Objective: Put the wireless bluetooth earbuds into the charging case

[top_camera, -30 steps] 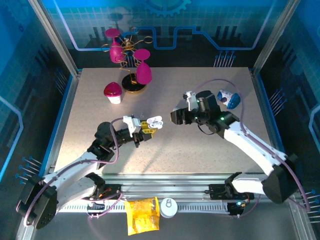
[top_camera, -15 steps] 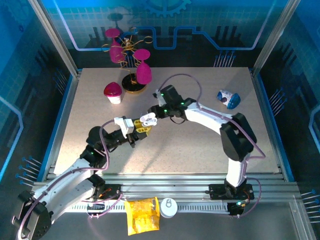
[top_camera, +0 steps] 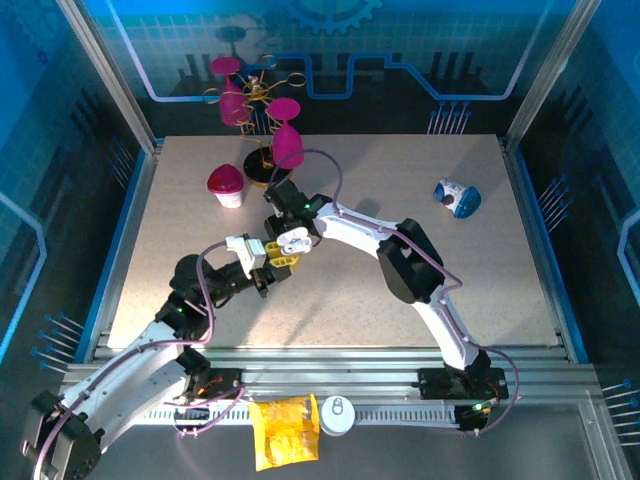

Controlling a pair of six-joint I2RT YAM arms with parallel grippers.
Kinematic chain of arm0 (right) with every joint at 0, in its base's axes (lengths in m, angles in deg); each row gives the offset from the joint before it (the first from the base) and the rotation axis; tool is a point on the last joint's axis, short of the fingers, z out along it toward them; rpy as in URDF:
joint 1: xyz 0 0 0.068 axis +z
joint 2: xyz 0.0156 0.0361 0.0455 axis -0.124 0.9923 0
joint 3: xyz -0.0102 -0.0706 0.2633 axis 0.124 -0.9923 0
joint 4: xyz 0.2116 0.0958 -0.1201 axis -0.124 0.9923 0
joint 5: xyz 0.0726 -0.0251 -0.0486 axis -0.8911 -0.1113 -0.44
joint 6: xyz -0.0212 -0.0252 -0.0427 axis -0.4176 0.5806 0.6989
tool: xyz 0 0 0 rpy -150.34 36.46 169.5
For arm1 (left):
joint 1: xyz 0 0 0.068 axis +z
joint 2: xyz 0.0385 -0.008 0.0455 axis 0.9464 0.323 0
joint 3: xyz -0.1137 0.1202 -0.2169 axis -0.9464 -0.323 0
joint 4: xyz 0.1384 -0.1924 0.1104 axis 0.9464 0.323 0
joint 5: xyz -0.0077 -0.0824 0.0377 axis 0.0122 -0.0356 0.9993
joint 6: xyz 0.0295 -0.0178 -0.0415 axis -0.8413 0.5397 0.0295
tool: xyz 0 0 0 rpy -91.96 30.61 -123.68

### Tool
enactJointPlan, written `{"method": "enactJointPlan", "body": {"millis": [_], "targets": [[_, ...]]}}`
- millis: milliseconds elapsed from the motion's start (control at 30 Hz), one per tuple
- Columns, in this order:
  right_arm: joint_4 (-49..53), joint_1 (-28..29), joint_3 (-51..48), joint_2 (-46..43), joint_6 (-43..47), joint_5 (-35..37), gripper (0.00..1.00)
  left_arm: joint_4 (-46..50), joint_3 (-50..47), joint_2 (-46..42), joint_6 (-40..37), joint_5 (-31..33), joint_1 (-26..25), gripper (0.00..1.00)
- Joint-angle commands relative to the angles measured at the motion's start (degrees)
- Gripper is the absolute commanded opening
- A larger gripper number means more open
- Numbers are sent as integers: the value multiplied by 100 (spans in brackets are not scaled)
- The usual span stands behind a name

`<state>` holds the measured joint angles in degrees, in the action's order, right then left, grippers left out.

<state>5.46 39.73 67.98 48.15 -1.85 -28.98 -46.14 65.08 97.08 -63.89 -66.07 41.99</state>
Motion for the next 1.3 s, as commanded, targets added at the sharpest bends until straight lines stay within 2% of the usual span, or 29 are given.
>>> {"method": "enactJointPlan", "body": {"millis": [0,333,867,1067,1267], "targets": [[489,65,433,362,82,187,47,12,-49,-69,-95,97,-44,16],[806,70,1038,926,193,120,37,38,-32,-56,-113,82,-45,16],[1068,70,1234,1122,318,202,25,63,-34,-51,-95,119,-42,16],[954,70,746,580,333,341,22,84,-34,-70,-87,144,-43,16],[671,-18,-468,-390,94,301,20,77,-27,-69,-83,145,-38,16]]}}
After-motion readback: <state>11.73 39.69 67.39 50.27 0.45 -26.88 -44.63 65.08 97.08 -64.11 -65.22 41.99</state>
